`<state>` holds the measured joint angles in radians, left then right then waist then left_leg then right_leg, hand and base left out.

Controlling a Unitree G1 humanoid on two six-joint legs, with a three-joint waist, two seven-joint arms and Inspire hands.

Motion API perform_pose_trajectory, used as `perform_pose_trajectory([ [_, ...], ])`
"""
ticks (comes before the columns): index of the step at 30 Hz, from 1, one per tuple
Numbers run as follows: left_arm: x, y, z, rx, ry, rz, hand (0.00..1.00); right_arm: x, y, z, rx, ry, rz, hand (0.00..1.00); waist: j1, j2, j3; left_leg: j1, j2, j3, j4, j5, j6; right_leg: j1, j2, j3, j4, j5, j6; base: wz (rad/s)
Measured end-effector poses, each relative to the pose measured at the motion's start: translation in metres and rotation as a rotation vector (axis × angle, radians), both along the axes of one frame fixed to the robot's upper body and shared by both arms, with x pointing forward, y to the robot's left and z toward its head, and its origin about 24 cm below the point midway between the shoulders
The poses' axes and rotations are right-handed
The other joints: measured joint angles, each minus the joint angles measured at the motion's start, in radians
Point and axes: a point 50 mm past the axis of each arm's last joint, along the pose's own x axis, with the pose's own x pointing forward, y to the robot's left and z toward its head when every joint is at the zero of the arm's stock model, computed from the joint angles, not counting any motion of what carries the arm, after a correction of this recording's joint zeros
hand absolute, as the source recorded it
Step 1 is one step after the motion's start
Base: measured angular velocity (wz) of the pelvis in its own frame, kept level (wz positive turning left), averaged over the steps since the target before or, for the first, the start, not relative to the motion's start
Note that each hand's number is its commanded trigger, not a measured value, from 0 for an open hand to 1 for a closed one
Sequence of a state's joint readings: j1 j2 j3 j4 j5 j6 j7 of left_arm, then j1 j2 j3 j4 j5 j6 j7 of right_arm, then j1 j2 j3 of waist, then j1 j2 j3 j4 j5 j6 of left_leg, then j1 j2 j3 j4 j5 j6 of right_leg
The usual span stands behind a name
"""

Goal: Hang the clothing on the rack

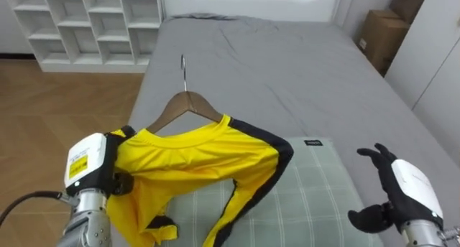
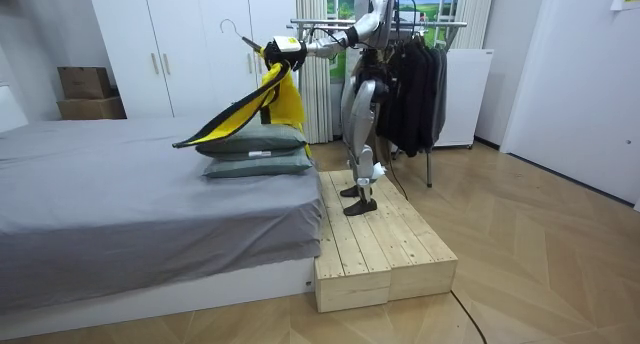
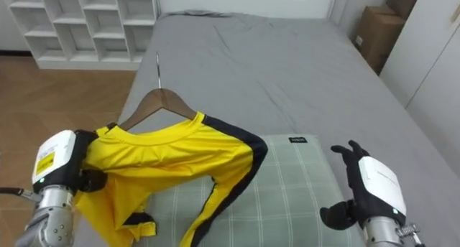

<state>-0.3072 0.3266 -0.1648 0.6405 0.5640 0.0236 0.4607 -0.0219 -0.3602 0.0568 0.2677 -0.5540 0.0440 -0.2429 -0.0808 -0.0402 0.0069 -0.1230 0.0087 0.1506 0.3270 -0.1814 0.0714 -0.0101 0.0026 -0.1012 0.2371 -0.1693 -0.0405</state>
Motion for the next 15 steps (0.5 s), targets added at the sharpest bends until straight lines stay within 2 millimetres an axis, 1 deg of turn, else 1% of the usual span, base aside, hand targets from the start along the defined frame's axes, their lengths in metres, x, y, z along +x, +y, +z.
perform_pose_trajectory([
  [3, 0.0, -0.004, 0.004, -0.004, -0.021, -0.018, 1.0, 0.002, 0.005, 0.006, 0.004, -0.026, 0.019, 0.0, 0.007, 0.002, 0.002, 0.011, -0.002, 0.0, -0.005, 0.0, 0.0, 0.009, -0.001, 0.001, -0.002, -0.001, 0.001, 0.0],
  [7, -0.013, -0.008, -0.003, -0.015, 0.001, -0.045, 1.0, 0.004, 0.011, 0.014, 0.004, -0.063, 0.05, 0.0, 0.01, 0.01, 0.009, 0.05, -0.006, 0.005, -0.023, 0.0, 0.0, 0.044, -0.002, 0.011, -0.02, -0.003, 0.004, -0.02],
  [11, -0.019, -0.009, -0.011, -0.021, 0.048, -0.063, 1.0, 0.005, 0.013, 0.017, -0.005, -0.074, 0.059, 0.0, 0.008, 0.012, 0.0094, 0.053, -0.006, 0.01, -0.029, 0.0, -0.001, 0.047, 0.0, 0.016, -0.029, -0.003, 0.003, -0.02],
  [15, -0.019, -0.011, -0.012, 0.007, 0.062, -0.083, 1.0, 0.005, 0.013, 0.017, -0.019, -0.074, 0.063, 0.0, 0.007, 0.012, 0.0092, 0.066, -0.007, 0.013, -0.04, 0.0, -0.001, 0.055, -0.001, 0.019, -0.031, -0.003, 0.003, -0.01],
])
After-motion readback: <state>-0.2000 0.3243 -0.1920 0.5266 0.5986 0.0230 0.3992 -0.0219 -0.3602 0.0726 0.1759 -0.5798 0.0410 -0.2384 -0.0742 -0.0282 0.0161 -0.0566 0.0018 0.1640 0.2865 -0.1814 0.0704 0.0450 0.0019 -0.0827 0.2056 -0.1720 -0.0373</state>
